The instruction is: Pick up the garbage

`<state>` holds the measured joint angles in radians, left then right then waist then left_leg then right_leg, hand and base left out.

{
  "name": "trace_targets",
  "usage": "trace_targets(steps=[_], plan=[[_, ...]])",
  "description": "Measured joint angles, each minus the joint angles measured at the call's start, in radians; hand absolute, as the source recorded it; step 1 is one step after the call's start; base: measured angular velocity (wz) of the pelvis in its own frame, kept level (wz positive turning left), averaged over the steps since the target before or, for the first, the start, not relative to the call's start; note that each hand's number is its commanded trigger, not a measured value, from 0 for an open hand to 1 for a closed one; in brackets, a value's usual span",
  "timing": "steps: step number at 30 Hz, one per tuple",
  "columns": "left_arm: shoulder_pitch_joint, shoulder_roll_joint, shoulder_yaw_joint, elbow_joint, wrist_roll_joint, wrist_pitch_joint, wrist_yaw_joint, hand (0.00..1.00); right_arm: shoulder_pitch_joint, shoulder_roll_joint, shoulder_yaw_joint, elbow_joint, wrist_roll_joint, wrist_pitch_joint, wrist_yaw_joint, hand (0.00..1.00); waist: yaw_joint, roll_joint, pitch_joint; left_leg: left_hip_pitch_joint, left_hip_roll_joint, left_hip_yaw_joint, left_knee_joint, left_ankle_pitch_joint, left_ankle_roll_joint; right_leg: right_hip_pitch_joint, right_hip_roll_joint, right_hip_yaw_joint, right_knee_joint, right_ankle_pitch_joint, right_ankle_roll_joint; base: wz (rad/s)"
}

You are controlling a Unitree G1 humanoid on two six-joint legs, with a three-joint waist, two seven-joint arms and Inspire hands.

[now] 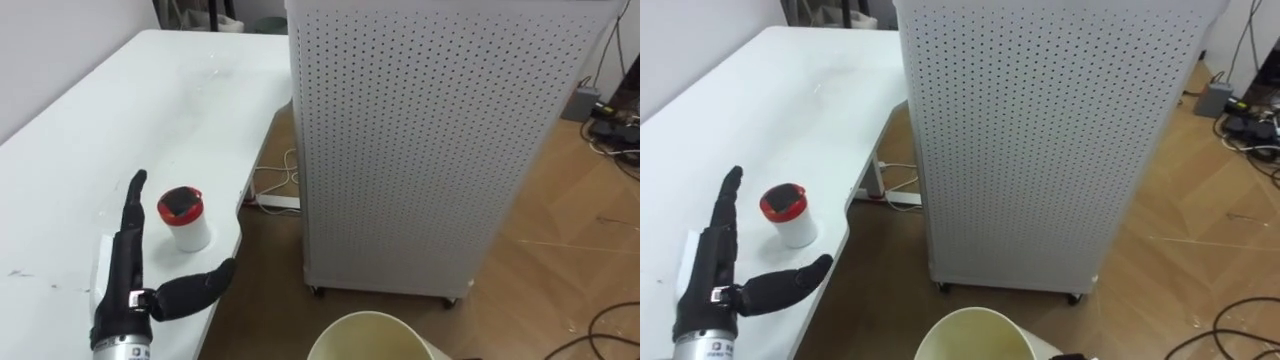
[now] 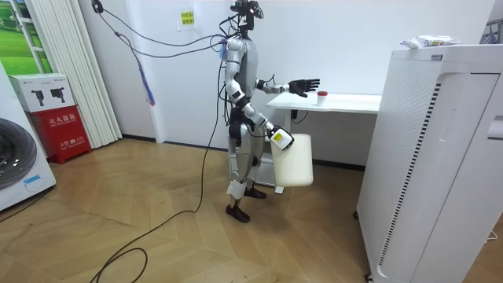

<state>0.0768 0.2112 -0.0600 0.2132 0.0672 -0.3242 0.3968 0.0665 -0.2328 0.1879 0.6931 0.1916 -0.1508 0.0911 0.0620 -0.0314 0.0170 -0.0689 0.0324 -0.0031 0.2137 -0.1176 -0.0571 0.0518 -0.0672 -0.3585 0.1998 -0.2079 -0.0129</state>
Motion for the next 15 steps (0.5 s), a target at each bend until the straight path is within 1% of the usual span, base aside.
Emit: trace_targets(steps=[2, 8, 15], plan=[[0.000, -0.001, -0.003, 0.014, -0.019, 0.012, -0.002, 0.00, 0.000, 0.000, 0.008, -0.004, 0.000, 0.000, -0.001, 1.00, -0.004, -0.001, -0.0001, 0.002, 0.000, 0.003, 0.000, 0.000, 0.000, 0.000, -0.001, 0.002, 0.001, 0.000, 0.000, -0.04], [-0.023, -0.004, -0.003, 0.074, -0.035, 0.016, -0.010, 0.00, 0.001, 0.000, 0.019, -0.004, -0.001, 0.000, -0.001, 1.00, -0.009, -0.001, 0.0001, 0.012, 0.003, 0.020, 0.000, 0.000, 0.000, 0.001, 0.000, 0.022, 0.006, 0.000, 0.000, -0.08], [-0.030, -0.004, -0.002, 0.082, -0.041, 0.019, -0.008, 0.00, 0.001, 0.000, 0.026, -0.004, -0.001, 0.000, 0.001, 1.00, -0.023, -0.001, 0.0000, 0.012, 0.003, 0.023, 0.000, 0.000, 0.000, 0.000, 0.003, 0.036, 0.004, 0.000, 0.000, 0.00]])
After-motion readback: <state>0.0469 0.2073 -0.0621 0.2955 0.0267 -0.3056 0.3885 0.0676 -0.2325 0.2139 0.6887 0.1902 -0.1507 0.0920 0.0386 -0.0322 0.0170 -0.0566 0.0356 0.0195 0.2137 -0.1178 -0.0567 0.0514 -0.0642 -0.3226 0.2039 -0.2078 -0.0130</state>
